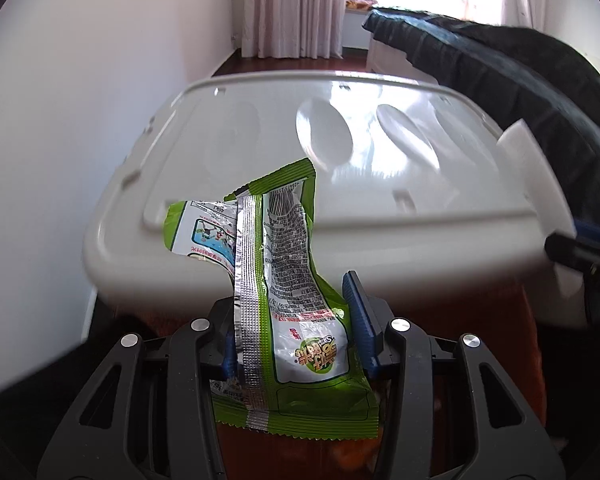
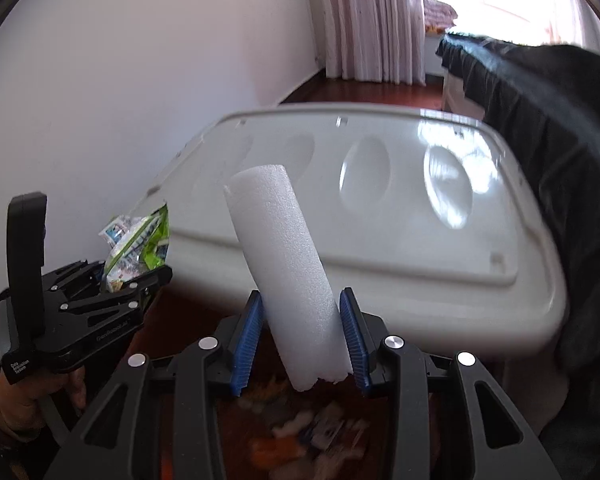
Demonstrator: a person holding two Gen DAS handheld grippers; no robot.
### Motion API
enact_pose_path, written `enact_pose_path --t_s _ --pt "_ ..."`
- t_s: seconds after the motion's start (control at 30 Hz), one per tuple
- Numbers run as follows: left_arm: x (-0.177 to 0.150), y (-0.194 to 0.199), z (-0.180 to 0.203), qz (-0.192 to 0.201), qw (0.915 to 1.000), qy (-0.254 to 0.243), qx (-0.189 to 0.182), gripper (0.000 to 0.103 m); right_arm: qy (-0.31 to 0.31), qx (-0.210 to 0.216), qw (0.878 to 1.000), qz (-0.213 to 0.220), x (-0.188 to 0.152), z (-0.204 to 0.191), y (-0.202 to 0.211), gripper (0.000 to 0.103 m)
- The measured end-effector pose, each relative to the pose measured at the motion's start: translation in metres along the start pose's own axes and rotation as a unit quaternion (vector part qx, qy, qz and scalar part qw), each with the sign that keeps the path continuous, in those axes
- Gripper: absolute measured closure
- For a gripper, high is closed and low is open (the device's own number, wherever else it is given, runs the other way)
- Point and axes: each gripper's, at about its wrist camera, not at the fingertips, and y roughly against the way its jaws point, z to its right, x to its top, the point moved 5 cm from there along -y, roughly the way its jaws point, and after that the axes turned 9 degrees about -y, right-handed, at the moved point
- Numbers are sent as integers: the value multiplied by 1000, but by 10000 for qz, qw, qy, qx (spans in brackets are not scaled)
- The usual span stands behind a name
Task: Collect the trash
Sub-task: 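Carry the bag and foam tube over the bin and open both grippers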
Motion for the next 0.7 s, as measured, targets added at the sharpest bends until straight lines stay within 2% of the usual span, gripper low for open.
enact_pose_path --t_s 0.13,0.27,0.43,0.63,0.7 --pt "-31 7 9 -127 9998 -97 -112 60 -52 -80 9990 -427 -53 -8 -9 64" --pt "-54 8 19 -244 9993 -210 -181 60 -117 -150 9970 -756 -83 -11 -23 64" --pt "-65 -2 17 -380 9989 -168 -220 59 -32 -379 9947 -957 -105 -7 -42 64" --pt "-68 -9 9 -438 9989 50 -178 55 -49 -638 9938 -911 -111 3 -53 61" --pt "-70 -8 8 -447 9988 139 -170 48 -28 -745 9935 -864 -111 4 -54 44"
